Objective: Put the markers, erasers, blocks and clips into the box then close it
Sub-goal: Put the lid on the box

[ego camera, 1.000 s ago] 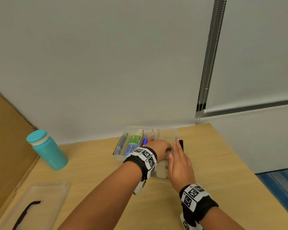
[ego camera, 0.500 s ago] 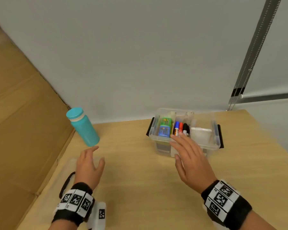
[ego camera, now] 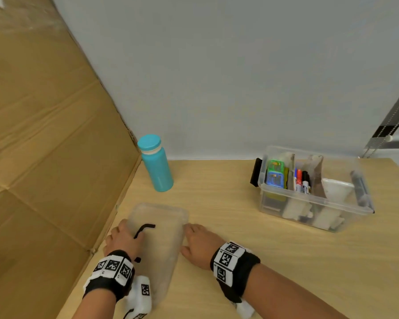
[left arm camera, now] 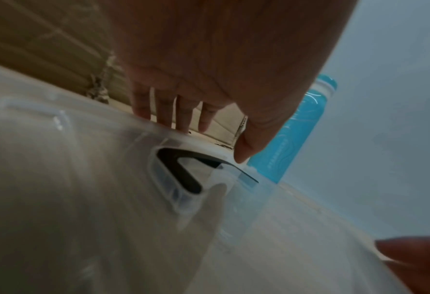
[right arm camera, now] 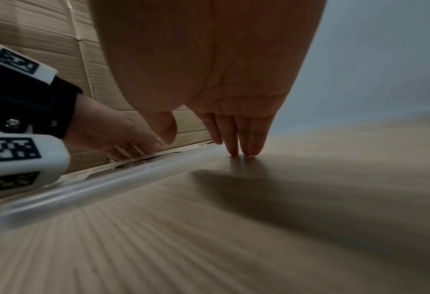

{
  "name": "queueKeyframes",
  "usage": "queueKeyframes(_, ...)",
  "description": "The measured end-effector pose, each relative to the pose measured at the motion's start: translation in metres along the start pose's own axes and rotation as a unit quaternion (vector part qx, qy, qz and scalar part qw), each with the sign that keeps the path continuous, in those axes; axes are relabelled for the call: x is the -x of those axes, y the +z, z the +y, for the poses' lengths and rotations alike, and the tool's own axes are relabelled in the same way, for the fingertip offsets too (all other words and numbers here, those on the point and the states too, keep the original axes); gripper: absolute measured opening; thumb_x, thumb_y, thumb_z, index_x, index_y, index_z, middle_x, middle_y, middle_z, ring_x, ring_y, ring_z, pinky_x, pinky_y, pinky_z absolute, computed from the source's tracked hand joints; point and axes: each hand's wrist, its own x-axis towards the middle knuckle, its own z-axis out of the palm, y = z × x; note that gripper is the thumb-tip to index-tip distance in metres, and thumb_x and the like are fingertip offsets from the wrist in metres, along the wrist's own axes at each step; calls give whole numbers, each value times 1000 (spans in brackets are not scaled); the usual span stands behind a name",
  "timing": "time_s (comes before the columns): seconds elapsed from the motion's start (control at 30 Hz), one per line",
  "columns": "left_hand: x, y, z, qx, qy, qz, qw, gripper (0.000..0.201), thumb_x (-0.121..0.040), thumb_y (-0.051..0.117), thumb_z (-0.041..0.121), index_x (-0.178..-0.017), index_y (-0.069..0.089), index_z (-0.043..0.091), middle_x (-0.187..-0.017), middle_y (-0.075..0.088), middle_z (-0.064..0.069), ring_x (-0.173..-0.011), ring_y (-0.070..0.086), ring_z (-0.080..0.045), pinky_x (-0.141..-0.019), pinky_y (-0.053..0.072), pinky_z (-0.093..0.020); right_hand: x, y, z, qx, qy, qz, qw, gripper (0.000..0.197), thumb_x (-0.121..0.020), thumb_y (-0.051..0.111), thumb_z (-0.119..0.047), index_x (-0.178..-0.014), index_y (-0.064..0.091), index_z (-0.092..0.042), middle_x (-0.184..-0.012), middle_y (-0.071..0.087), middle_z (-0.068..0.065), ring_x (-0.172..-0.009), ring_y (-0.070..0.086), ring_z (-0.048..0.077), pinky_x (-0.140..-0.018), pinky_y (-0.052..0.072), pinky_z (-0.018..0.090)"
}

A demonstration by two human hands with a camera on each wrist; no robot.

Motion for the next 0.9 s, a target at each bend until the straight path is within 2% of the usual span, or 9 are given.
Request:
queueKeyframes(0.17, -17, -3, 7, 106, -72, -29, 991, 83, -73, 55, 61, -139, 36, 14, -144, 31, -22, -133, 30, -41, -111, 24, -55, -8, 1, -5, -40, 36, 1, 999, 70, -98, 37, -41, -151, 3, -10, -154, 20, 18, -141, 23, 32, -113, 28, 45)
queueKeyframes(0.27, -25, -1, 13, 174, -67, -55, 981, 69, -87, 51, 54, -137, 41, 8, -144, 29, -23, -124, 41, -43, -106, 34, -47, -10, -8, -1, -82, 59, 20, 995, 72, -97, 40, -43, -151, 2, -15, -145, 35, 18, -129, 39, 32, -106, 37, 44)
queueKeyframes(0.33, -28, 1, 18, 227, -24, -57, 972, 49, -92, 49, 45, -125, 50, 9, -137, 38, -22, -112, 51, -39, -102, 40, -45, -10, -19, 7, -101, 82, 48, 990, 72, -96, 41, -46, -150, 3, -18, -142, 38, 17, -122, 47, 32, -100, 43, 43)
queueKeyframes(0.43, -18, -2, 36, 320, 73, -32, 944, 27, -96, 48, 35, -100, 55, 9, -111, 58, -19, -83, 60, -28, -88, 49, -44, -6, -39, 22, -93, 116, 116, 982, 69, -96, 39, -49, -149, 7, -19, -143, 36, 13, -118, 51, 30, -95, 47, 44)
queueKeyframes(0.57, 20, -22, 81, 359, 227, -25, 905, 22, -98, 45, 25, -102, 54, 5, -88, 56, -6, -76, 54, -17, -64, 46, -26, 4, -67, 38, -19, 75, 293, 953, 68, -95, 29, -56, -148, 19, -15, -148, 32, 9, -134, 36, 25, -109, 36, 40)
queueKeyframes(0.67, 43, -38, 110, 358, 333, -25, 872, 15, -96, 48, 21, -104, 56, 11, -91, 57, -1, -77, 54, -11, -64, 49, -21, 16, -87, 43, 21, 64, 366, 928, 60, -94, 28, -58, -135, 39, -16, -122, 49, 4, -111, 48, 21, -94, 44, 35)
queueKeyframes(0.73, 58, -45, 124, 346, 381, -30, 856, 15, -94, 52, 22, -106, 58, 15, -96, 60, 2, -76, 57, -7, -63, 50, -16, 29, -99, 48, 3, 57, 397, 916, 47, -94, 31, -58, -112, 48, -18, -100, 52, -3, -91, 51, 16, -78, 45, 30)
queueKeyframes(0.8, 73, -51, 135, 349, 421, -28, 837, 16, -91, 57, 23, -106, 60, 18, -98, 64, 3, -78, 59, -6, -64, 50, -13, 44, -111, 54, -50, 41, 414, 908, 40, -94, 34, -59, -92, 45, -21, -76, 48, -8, -66, 48, 10, -59, 38, 24)
queueKeyframes(0.9, 87, -52, 148, 338, 461, 7, 820, 16, -87, 62, 37, -98, 62, 26, -91, 63, 8, -80, 59, -7, -69, 47, -13, 72, -126, 64, -61, 15, 469, 881, 40, -92, 35, -60, -83, 41, -22, -60, 40, -10, -48, 39, 6, -48, 27, 19)
